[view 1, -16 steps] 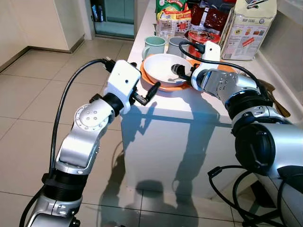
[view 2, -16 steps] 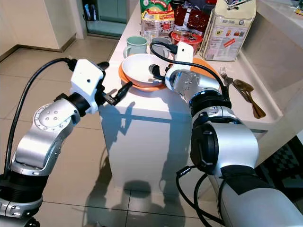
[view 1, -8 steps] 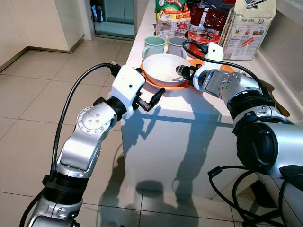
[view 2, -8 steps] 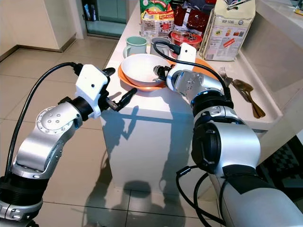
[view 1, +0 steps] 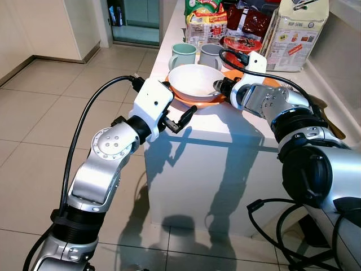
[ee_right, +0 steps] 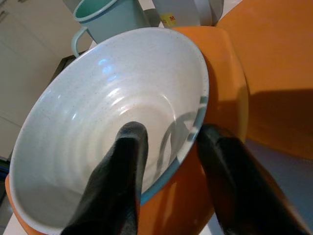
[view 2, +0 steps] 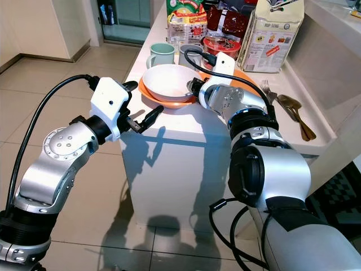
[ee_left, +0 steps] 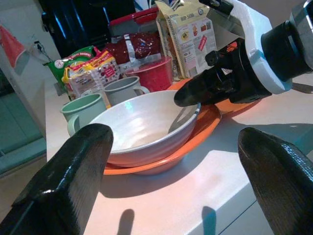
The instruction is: Setting the table
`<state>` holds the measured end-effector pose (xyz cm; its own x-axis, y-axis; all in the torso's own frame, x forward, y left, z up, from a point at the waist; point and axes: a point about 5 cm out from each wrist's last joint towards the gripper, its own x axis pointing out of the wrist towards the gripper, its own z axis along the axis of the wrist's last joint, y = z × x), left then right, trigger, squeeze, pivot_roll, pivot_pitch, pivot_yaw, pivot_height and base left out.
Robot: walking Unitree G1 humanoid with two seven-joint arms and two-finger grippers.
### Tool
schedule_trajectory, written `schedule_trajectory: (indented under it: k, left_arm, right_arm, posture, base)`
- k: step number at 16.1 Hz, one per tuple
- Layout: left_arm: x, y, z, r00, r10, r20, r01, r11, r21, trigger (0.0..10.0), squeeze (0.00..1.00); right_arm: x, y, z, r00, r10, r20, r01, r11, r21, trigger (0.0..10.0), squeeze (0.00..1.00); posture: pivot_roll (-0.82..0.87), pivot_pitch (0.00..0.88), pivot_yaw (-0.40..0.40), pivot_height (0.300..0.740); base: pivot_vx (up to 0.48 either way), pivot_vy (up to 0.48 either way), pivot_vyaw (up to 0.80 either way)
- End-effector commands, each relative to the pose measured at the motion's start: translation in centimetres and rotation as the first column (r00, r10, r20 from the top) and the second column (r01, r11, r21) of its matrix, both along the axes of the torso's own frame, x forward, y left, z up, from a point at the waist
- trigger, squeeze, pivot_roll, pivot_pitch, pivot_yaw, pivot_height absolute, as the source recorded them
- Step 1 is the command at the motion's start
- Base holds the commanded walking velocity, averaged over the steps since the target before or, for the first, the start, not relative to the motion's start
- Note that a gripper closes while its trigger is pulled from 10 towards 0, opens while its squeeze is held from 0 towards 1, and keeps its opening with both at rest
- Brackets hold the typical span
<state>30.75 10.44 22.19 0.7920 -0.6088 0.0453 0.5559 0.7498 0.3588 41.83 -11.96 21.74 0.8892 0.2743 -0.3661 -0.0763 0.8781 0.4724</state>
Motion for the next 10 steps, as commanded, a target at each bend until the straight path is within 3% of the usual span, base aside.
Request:
schedule_trajectory:
  k: [1,6,8,9,10]
  left_arm:
    - [-0.1,-0.3,0.2,1.000,-0.010,0.007,0.010,1.000,0.013,10.0,0.67]
    - [-0.1,-0.2,0.3,1.000,-0.007,0.010,0.007,1.000,0.012,10.0,0.67]
    - [0.3,0.0,0.9,0.998,0.045,0.051,-0.044,0.999,-0.020,10.0,0.67]
    - [0.9,0.6,1.6,0.990,0.120,0.074,-0.114,0.990,-0.079,10.0,0.25]
    - [1.2,0.9,2.0,0.984,0.156,0.083,-0.147,0.983,-0.107,10.0,0.00]
  right_arm:
    - [-0.1,-0.3,-0.2,1.000,-0.011,-0.020,0.012,1.000,0.010,0.0,0.00]
    - [-0.1,-0.3,-0.3,0.999,-0.019,-0.027,0.020,0.999,0.038,0.0,0.00]
    - [0.1,-0.8,0.3,0.999,-0.035,-0.013,0.036,0.996,0.077,0.0,0.00]
    - [0.1,-1.1,0.7,0.999,-0.045,0.003,0.045,0.994,0.103,0.0,0.00]
    - [0.2,-1.3,1.0,0.999,-0.048,0.015,0.046,0.992,0.118,0.0,0.00]
  posture:
    - [0.05,0.000,-0.070,0.740]
    - [0.05,0.000,-0.066,0.740]
    - [0.05,0.000,-0.066,0.740]
    - [0.05,0.000,-0.065,0.740]
    - [0.05,0.000,-0.065,0.740]
  base:
    - [0.000,0.000,0.00]
    - [0.000,0.000,0.00]
    - [0.000,0.000,0.00]
    - [0.000,0.000,0.00]
    - [0.000,0.000,0.00]
